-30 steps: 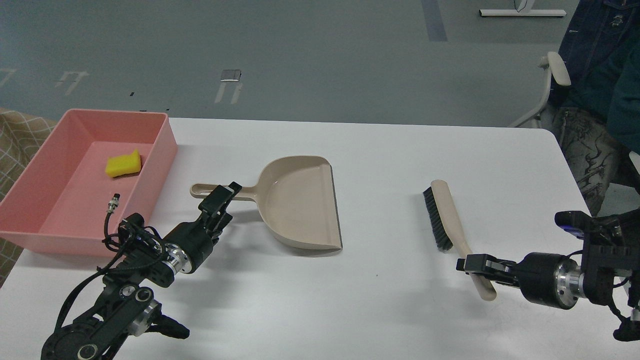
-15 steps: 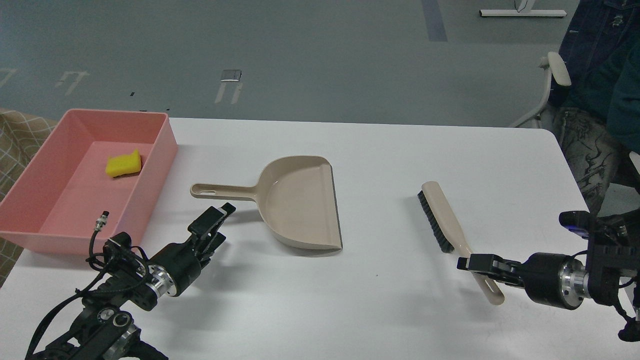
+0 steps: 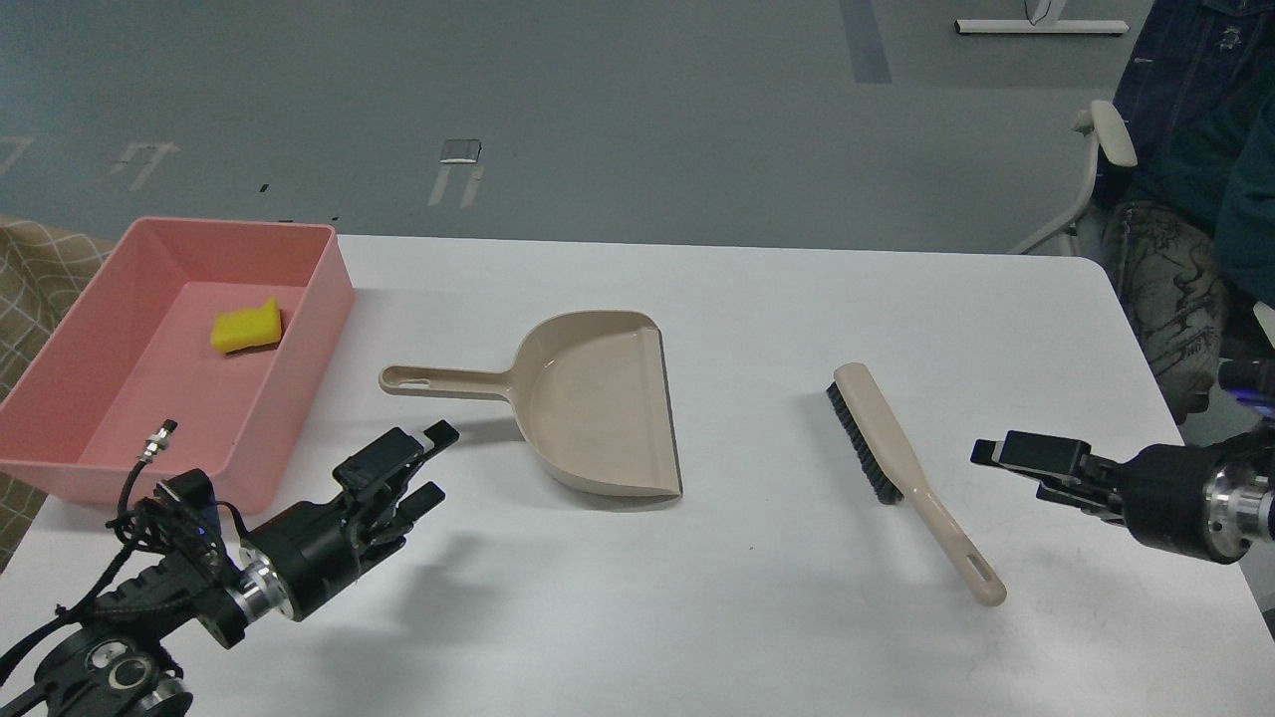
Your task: Sweep and dump garbage into bin
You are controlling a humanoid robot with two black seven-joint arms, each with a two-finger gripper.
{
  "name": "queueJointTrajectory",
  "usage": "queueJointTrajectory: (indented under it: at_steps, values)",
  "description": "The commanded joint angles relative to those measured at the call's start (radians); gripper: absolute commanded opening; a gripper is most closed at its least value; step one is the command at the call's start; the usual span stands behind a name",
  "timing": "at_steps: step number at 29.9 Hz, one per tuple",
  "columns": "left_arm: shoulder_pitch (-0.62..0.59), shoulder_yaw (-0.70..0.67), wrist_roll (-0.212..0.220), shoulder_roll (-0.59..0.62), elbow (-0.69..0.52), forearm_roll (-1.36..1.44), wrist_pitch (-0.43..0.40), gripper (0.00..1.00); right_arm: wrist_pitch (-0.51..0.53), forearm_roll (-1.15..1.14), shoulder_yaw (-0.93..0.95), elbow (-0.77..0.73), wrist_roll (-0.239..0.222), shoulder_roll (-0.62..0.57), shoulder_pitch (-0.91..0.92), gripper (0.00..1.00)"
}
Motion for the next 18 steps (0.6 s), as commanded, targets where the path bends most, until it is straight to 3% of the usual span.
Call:
queueJointTrajectory:
  at_steps: [1,5,11,13,15,18]
  values:
    - [0.025,-0.135,0.002,-0.001,-0.013,-0.095,-0.107,1.0,0.0,0.03,0.087,-0.04,0.012,-0.012,0.011,0.97]
    - [-0.019,-0.273,0.008,-0.013,-0.008,-0.236,-0.107,1.0,0.0,0.037,0.229,-0.162,0.021,0.014,0.04,0.97]
    - [-0.297,-0.289,0.025,-0.009,0.067,-0.341,-0.107,0.99,0.0,0.056,0.282,-0.464,0.012,0.196,0.287,0.97]
    - [-0.409,-0.275,0.049,-0.006,0.113,-0.351,-0.107,0.99,0.0,0.06,0.284,-0.573,0.012,0.245,0.361,0.97]
    - [-0.534,-0.273,0.087,-0.013,0.202,-0.353,-0.107,0.99,0.0,0.06,0.286,-0.71,0.012,0.304,0.462,0.96]
    - [-0.659,-0.243,0.095,-0.032,0.305,-0.353,-0.107,0.99,0.0,0.06,0.284,-0.863,0.015,0.362,0.574,0.95]
